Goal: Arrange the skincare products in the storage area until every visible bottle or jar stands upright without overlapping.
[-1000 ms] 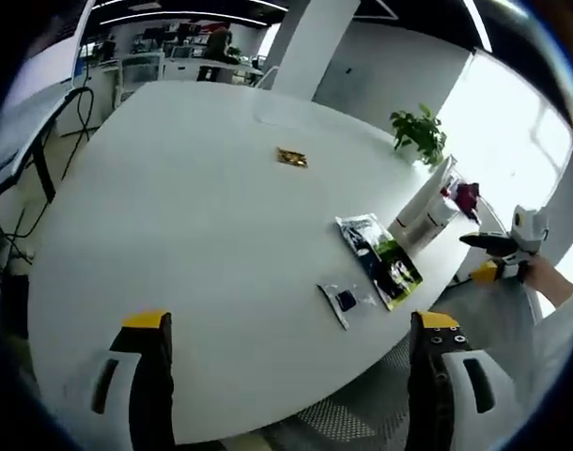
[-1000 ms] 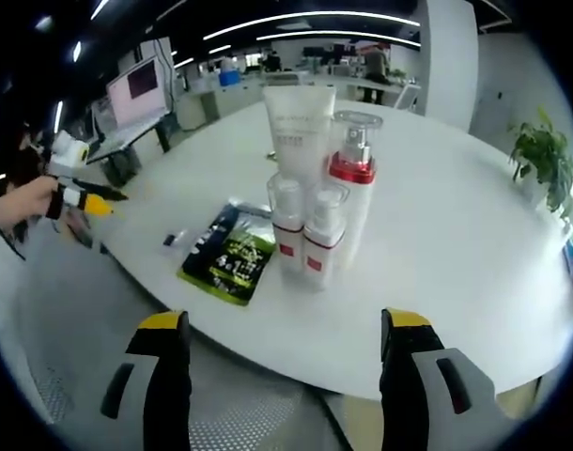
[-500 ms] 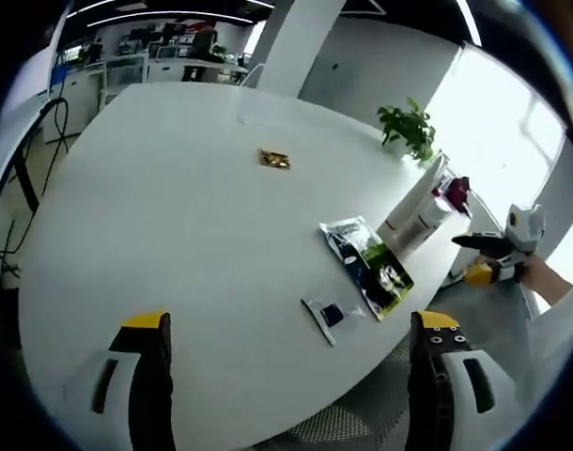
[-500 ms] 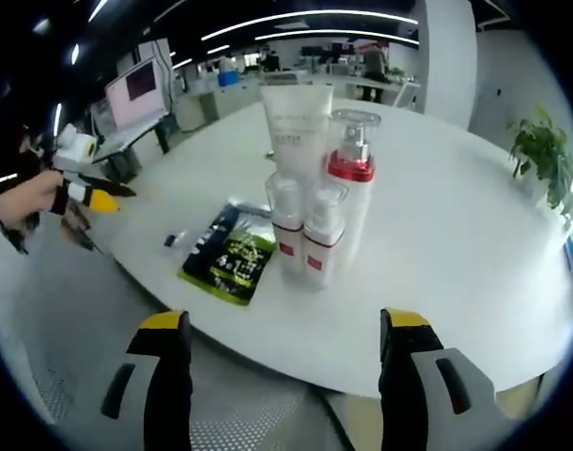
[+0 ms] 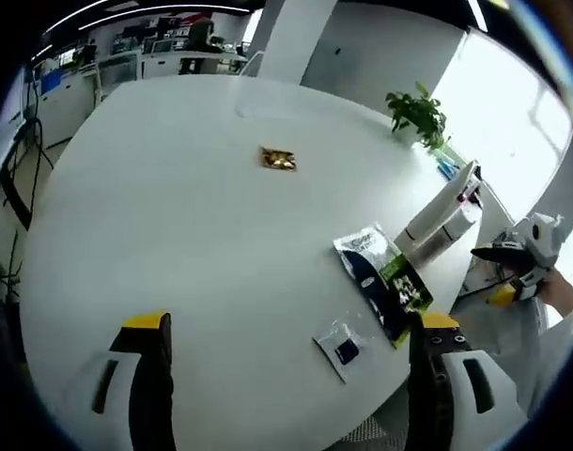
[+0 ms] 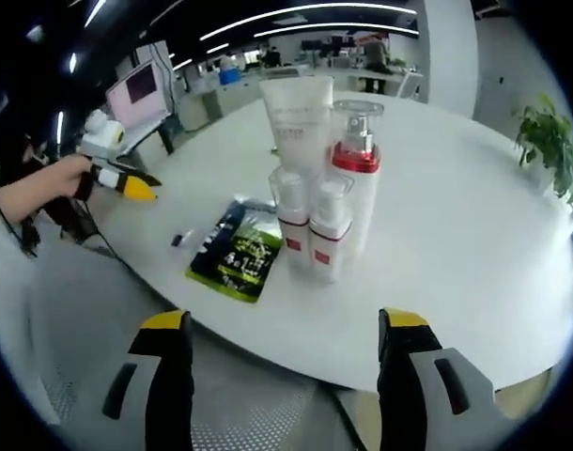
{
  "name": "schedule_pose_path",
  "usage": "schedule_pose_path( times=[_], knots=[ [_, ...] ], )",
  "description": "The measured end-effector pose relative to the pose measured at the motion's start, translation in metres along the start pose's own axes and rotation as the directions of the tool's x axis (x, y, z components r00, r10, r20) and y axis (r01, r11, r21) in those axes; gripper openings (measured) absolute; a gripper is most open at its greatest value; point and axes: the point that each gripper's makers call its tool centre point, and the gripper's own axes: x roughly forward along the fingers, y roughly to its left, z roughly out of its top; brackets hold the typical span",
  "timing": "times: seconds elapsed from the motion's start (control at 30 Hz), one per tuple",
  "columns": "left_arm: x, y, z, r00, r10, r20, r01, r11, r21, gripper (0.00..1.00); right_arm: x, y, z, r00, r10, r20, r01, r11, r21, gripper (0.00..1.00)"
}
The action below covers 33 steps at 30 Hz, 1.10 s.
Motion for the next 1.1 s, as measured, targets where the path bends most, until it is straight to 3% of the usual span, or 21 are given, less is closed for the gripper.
schedule_pose_path(
  times=[0.1, 0.3, 0.47, 0.53, 0.77, 0.87, 0.93, 1.07, 1.1],
  knots=[
    [0.01, 0.0, 0.011, 1.0, 0.01, -0.017, -0.01, 1.0, 0.019, 0.99, 0.0, -0.001, -0.001, 1.0, -0.005, 0.0, 0.005, 1.0, 0.005, 0.81],
    [0.031, -0.008, 0.023, 0.993, 0.023, -0.119, -0.015, 0.998, 0.064, 0.97, 0.0, -0.002, 0.0, 1.0, -0.015, 0.006, 0.015, 1.0, 0.012, 0.8],
    [0.051, -0.017, 0.042, 0.988, 0.007, -0.153, 0.013, 0.991, 0.13, 0.97, 0.0, -0.003, 0.0, 1.0, -0.02, 0.006, 0.02, 1.0, 0.006, 0.8],
    [0.063, -0.01, 0.054, 0.985, 0.017, -0.169, 0.01, 0.988, 0.155, 0.97, 0.0, -0.002, 0.0, 1.0, -0.023, 0.007, 0.023, 1.0, -0.004, 0.8],
    [0.088, -0.014, 0.071, 0.973, 0.048, -0.225, 0.004, 0.974, 0.226, 0.96, -0.002, -0.002, 0.002, 0.999, -0.027, 0.022, 0.027, 1.0, -0.007, 0.79],
    [0.097, -0.02, 0.081, 0.972, 0.066, -0.225, -0.012, 0.972, 0.233, 0.97, -0.001, -0.002, 0.003, 0.999, -0.018, 0.027, 0.018, 1.0, 0.003, 0.79],
    [0.107, -0.023, 0.094, 0.981, 0.077, -0.179, -0.044, 0.983, 0.18, 0.97, -0.001, 0.0, 0.003, 1.0, -0.009, 0.029, 0.008, 1.0, 0.01, 0.79],
    [0.132, -0.012, 0.115, 0.974, 0.113, -0.198, -0.083, 0.985, 0.154, 0.89, -0.001, -0.001, 0.003, 1.0, -0.004, 0.03, 0.004, 1.0, 0.016, 0.79],
    [0.127, -0.015, 0.108, 0.974, 0.119, -0.192, -0.089, 0.983, 0.158, 0.89, -0.001, 0.0, 0.003, 1.0, -0.003, 0.03, 0.003, 1.0, 0.017, 0.79]
  ],
)
